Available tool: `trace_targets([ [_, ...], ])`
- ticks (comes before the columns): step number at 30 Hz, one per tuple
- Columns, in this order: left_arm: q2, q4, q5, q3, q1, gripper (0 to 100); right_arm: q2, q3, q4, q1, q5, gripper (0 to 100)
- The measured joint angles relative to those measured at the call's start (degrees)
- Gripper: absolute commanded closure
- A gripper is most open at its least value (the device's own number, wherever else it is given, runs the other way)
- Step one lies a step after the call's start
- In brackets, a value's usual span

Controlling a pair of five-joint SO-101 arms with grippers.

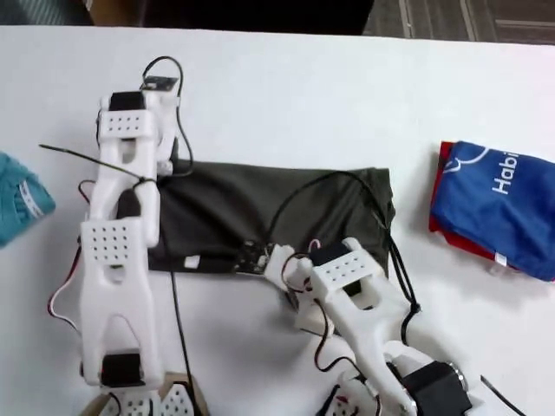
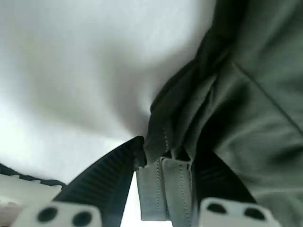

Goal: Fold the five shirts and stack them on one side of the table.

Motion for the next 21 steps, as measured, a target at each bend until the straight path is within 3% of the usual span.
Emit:
trace_targets([
  [2,0.0,0.0,0.0,0.0,0.0,97,0.53,-0.18,-0.35,0.26,0.0,98.5],
  [9,0.0,0.0,0.0,0.0,0.0,97,1.93,-2.81,-0.97,2.37,0.18,97.8],
  [21,0.0,0.0,0.0,0.0,0.0,97,3.25,-26.29,18.46,2.2,7.03,97.8],
])
